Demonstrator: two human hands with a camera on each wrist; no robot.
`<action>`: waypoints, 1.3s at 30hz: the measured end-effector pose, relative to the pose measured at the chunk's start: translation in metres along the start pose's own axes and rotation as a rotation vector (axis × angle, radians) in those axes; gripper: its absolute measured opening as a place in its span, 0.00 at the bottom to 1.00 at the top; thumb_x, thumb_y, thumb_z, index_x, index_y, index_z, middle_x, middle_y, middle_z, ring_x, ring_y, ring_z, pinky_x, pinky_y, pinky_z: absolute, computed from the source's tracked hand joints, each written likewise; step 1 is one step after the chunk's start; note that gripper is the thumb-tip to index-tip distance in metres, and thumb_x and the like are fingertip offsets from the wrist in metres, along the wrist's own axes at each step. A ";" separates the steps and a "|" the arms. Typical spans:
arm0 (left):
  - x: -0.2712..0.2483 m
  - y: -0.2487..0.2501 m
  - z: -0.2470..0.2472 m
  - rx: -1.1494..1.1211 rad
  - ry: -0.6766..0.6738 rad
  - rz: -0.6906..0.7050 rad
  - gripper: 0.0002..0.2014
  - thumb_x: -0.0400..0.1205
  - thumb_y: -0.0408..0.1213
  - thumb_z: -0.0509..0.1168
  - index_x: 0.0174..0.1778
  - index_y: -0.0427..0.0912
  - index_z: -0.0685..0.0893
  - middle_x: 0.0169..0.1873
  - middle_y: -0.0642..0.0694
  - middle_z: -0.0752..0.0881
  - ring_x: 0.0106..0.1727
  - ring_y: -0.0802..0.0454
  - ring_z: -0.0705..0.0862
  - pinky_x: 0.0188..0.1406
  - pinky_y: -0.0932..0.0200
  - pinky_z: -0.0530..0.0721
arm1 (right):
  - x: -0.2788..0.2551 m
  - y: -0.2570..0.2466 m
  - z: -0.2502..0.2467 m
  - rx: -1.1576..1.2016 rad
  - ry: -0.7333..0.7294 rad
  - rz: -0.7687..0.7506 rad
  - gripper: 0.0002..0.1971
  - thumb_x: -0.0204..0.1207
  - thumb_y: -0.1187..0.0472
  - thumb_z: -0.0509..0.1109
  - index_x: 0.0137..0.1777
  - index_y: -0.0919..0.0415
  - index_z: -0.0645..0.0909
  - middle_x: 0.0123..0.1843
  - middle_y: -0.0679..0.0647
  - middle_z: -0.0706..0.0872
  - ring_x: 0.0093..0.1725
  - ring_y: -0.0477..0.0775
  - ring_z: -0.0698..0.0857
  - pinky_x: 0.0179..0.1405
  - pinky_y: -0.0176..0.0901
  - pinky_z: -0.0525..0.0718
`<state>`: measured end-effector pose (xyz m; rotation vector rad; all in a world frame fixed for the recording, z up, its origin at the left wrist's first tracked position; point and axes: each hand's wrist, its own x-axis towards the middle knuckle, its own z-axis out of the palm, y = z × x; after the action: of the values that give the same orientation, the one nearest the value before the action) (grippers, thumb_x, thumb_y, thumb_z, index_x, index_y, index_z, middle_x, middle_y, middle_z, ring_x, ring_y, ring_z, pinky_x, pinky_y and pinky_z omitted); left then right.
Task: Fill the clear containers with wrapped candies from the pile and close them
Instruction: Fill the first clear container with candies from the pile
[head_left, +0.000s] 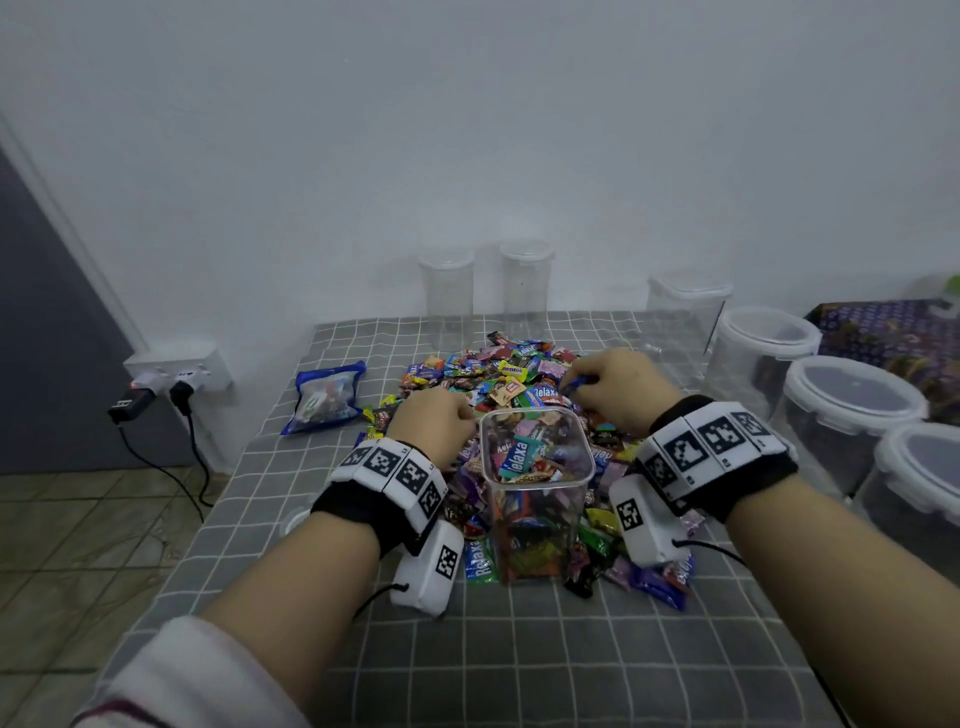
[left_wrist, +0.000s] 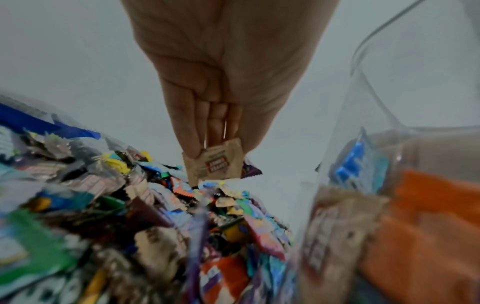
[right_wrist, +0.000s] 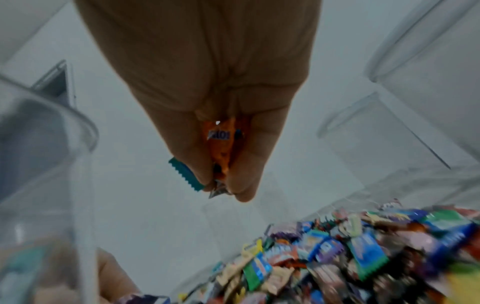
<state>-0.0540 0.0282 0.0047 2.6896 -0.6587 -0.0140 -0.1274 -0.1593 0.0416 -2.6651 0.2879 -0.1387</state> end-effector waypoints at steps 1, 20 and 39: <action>0.000 0.000 -0.002 -0.054 0.025 -0.011 0.11 0.82 0.42 0.66 0.52 0.43 0.90 0.51 0.44 0.89 0.51 0.46 0.84 0.45 0.59 0.77 | -0.003 -0.003 -0.004 0.038 0.017 0.002 0.11 0.78 0.64 0.66 0.57 0.58 0.86 0.48 0.57 0.84 0.45 0.56 0.81 0.43 0.42 0.79; -0.017 0.029 -0.037 -0.490 0.208 0.018 0.09 0.78 0.35 0.71 0.53 0.42 0.89 0.47 0.47 0.89 0.49 0.53 0.85 0.53 0.59 0.79 | -0.062 -0.036 -0.006 0.069 0.162 -0.428 0.11 0.76 0.64 0.69 0.57 0.56 0.87 0.48 0.49 0.85 0.44 0.41 0.75 0.40 0.26 0.66; -0.034 0.041 -0.053 -0.712 0.134 0.145 0.06 0.76 0.30 0.72 0.46 0.43 0.89 0.39 0.46 0.89 0.43 0.53 0.87 0.53 0.55 0.85 | -0.074 0.002 0.036 0.759 -0.160 -0.131 0.60 0.51 0.39 0.79 0.82 0.46 0.50 0.79 0.44 0.65 0.75 0.42 0.69 0.75 0.46 0.70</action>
<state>-0.0976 0.0281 0.0660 1.9399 -0.6519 -0.0252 -0.1951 -0.1295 0.0051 -1.9235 -0.0035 -0.0571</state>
